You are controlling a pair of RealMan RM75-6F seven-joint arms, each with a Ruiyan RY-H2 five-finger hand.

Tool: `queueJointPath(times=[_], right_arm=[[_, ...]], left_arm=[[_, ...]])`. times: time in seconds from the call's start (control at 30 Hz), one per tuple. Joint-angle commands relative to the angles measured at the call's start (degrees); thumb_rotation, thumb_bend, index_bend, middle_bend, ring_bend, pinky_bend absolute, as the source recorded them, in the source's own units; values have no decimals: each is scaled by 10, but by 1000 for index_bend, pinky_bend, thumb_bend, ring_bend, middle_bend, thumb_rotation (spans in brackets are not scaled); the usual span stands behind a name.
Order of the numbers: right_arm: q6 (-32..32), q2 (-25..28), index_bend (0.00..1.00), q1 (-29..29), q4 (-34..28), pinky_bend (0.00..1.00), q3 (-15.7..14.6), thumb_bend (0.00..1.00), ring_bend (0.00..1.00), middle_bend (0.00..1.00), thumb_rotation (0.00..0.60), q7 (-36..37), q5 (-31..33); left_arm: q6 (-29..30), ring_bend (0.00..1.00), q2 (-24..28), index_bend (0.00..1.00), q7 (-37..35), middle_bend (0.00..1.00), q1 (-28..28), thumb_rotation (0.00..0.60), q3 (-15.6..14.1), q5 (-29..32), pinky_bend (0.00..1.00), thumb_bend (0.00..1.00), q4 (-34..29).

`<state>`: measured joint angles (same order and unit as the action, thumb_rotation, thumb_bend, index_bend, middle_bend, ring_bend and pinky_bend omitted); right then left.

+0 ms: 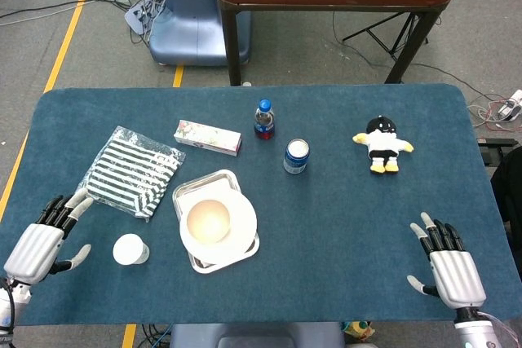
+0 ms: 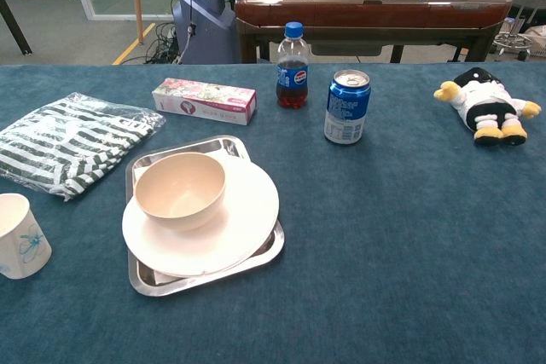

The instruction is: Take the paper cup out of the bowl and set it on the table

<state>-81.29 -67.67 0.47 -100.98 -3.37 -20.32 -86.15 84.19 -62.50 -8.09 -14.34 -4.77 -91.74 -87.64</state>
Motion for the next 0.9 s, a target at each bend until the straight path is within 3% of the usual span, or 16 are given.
queueJointPath(times=[0.03,0.37,0.9], right_arm=[[1,1,0,0,0,0,-1,224,0,0,600,2,-2],[-4,2,0,-3,3,0,-2,224,0,0,600,5,-7],[-20,9,0,-12,0,0,-1,224,0,0,600,19,-17]], left_arm=[[-7,0,-2,0,15,0,7,600,18,27,0,319,-27],[13,0,-1,0,37,0,22,600,30,19,0,319,-35],[-4,0,-7,0,69,0,26,600,42,28,0,319,-40]])
